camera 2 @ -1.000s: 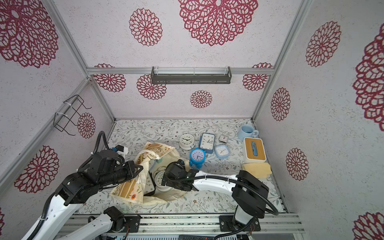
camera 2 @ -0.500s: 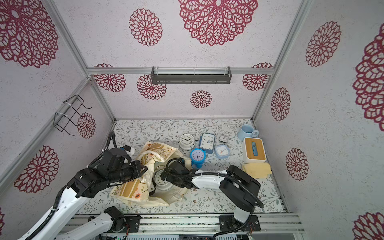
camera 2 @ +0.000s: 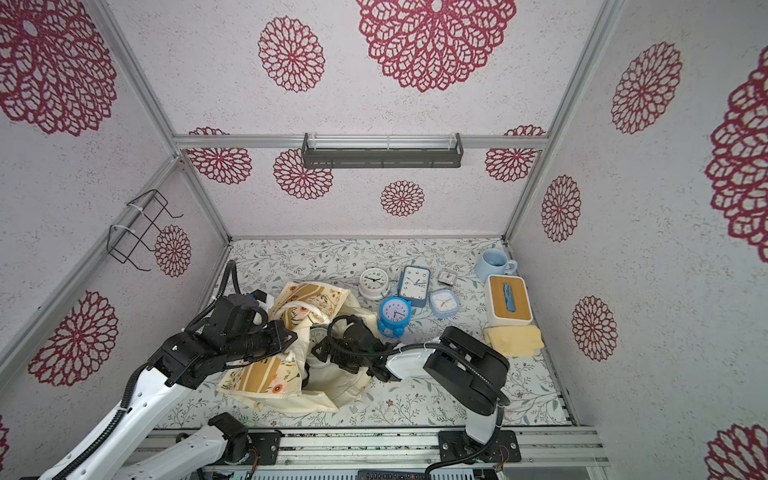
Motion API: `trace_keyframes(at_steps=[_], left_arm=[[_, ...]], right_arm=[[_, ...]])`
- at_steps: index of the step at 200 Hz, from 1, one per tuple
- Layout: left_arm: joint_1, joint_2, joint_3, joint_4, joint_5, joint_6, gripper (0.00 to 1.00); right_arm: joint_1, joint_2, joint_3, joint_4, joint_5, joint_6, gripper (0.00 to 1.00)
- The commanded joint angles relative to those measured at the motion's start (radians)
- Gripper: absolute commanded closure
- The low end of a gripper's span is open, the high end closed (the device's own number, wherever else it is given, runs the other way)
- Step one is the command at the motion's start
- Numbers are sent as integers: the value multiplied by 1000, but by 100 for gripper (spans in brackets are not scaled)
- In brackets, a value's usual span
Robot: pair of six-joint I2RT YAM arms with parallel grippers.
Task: Take the alarm clock out of the canvas bag
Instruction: Pick up the alarm from the canvas bag.
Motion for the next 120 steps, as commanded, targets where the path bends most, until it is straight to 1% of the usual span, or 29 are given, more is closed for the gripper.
trace_keyframes(at_steps=[1,30,67,85,104,115,120], left_arm=[[17,8,-17,-15,-21,22,100],[17,-1,-26,-16,-20,24,100],[18,-5,-28,-21,-17,30,100],[18,-1,-26,-19,-18,33,100],[18,5,-22,-15,-15,35,100],[18,7,-18,-17,-15,38,100],[18,8,-17,-17,-15,40,100]], right_arm=[[-2,-64,-10,129,27,-82,6],[-3,-103,-9,130,95,-148,7],[-1,-116,12,150,140,-177,8],[-4,-98,61,99,152,-183,8],[-8,-57,137,-41,161,-135,6],[-11,-31,171,-100,155,-67,5],[-13,-20,177,-98,146,-46,5]])
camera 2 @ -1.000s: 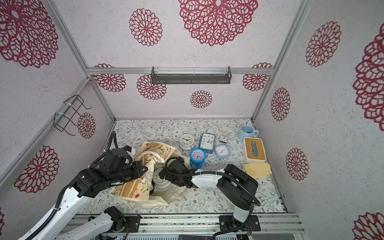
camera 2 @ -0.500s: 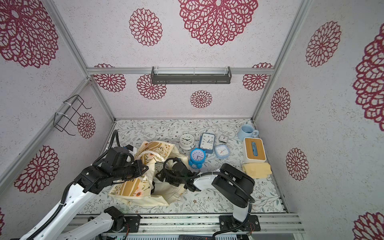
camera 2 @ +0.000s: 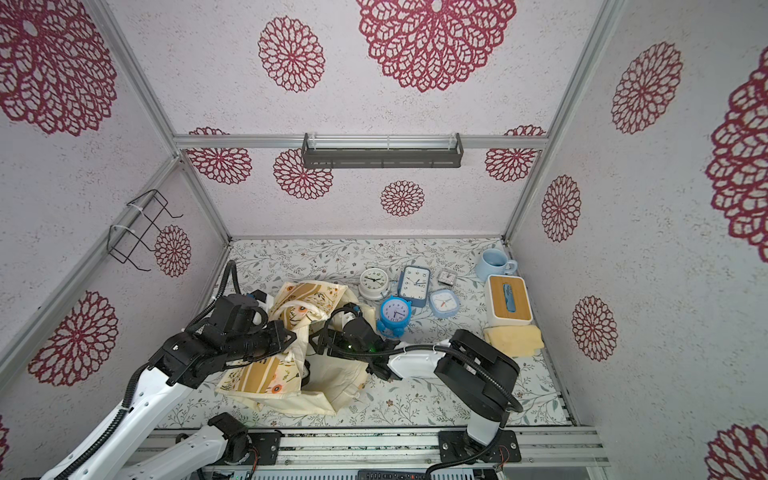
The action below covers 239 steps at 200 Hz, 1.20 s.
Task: Take the alarm clock out of the canvas bag
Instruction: Pick up the alarm from the canvas bag.
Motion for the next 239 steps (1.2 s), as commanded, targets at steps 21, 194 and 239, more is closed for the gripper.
trace_keyframes(at_steps=[21,194,239], left_arm=[[8,5,-7,-24,-21,24,100],[24,59,134,-62,-27,146,100],[29,77,218,-96,-42,235,100]], right_arm=[[-14,73,118,-81,5,170,5],[-15,7,121,-151,59,198,44],[1,-210,119,-387,129,-12,45]])
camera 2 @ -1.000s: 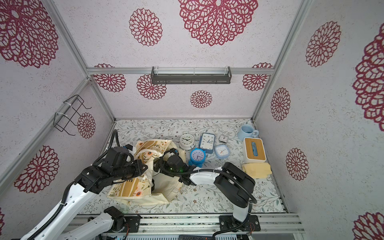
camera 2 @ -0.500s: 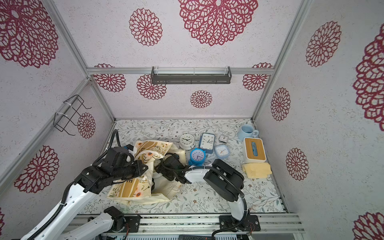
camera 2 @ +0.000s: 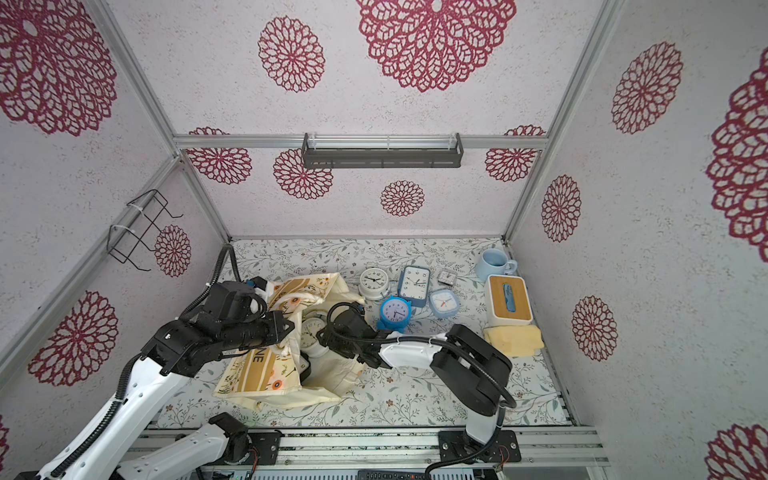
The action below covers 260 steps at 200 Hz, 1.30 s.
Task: Take the alarm clock out of the canvas bag
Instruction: Pick up the alarm from the canvas bag, then place the alarm at the center of the board.
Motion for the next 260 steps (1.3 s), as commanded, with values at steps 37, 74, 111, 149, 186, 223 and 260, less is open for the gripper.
trace_keyframes(at_steps=[37,74,111,149,186,223,260], left_arm=[[11,9,114,-14,-12,160,100],[12,26,216,-35,-29,254,100],[11,17,264,-25,-36,333,100],[9,47,349,-44,111,455,100],[6,68,379,-90,126,552,100],[5,33,317,-40,144,574,100],[5,16,268,-20,224,623,100]], right_arm=[[10,-396,25,-279,112,-357,45],[-5,-588,54,-499,146,-472,45],[-59,-778,58,-681,274,-448,45],[-167,-930,20,-864,407,-350,45],[-337,-1003,-120,-923,347,-247,46],[-503,-1007,-302,-764,149,-169,47],[-617,-959,-417,-615,43,-110,47]])
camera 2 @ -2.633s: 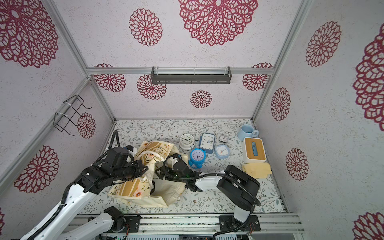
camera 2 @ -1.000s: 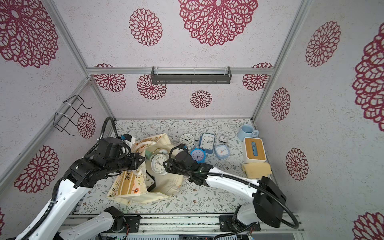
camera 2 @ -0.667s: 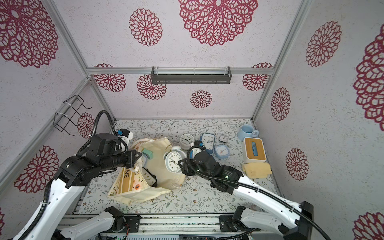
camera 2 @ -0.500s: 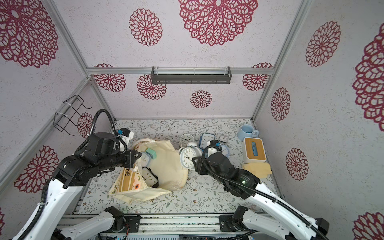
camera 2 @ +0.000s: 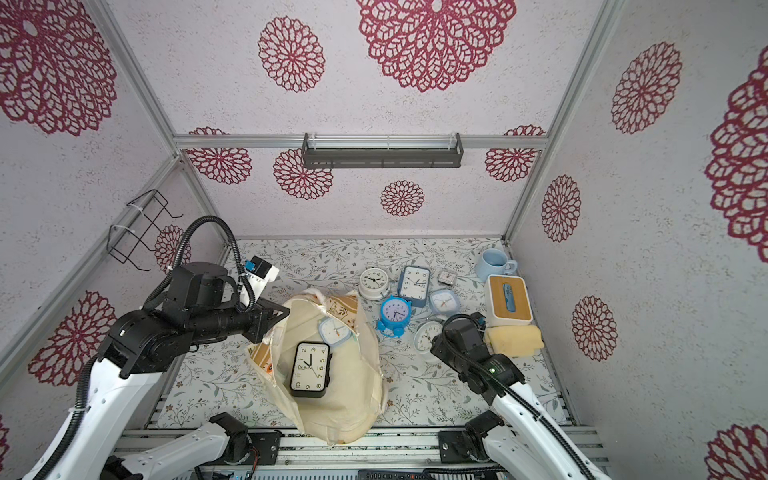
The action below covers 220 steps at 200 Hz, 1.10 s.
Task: Take the alarm clock out of the canvas bag
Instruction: Place the alarm at the center of the board.
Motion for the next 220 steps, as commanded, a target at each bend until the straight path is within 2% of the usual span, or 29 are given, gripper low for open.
trace_keyframes(at_steps=[1,42,62,88,138,166,184,220], left_arm=[[-2,-24,-9,100,73,75,100],[-1,-37,-44,126,84,111,100],[-1,-34,-54,149,91,106,100],[-2,-28,-67,171,101,94,100],[-2,-21,-71,189,109,83,100],[-2,-21,-69,198,115,73,100],[-2,-19,-74,185,100,43,100],[1,-22,-111,184,71,-77,100]], right_arm=[[-55,-3,-13,218,-94,84,47],[-147,7,-146,390,-176,201,47],[-183,45,-194,476,-217,245,42],[-206,127,-213,561,-235,277,35],[-224,266,-211,648,-237,314,32],[-237,311,-202,643,-250,309,21],[-239,286,-167,583,-240,279,16],[-162,119,26,304,-72,100,14]])
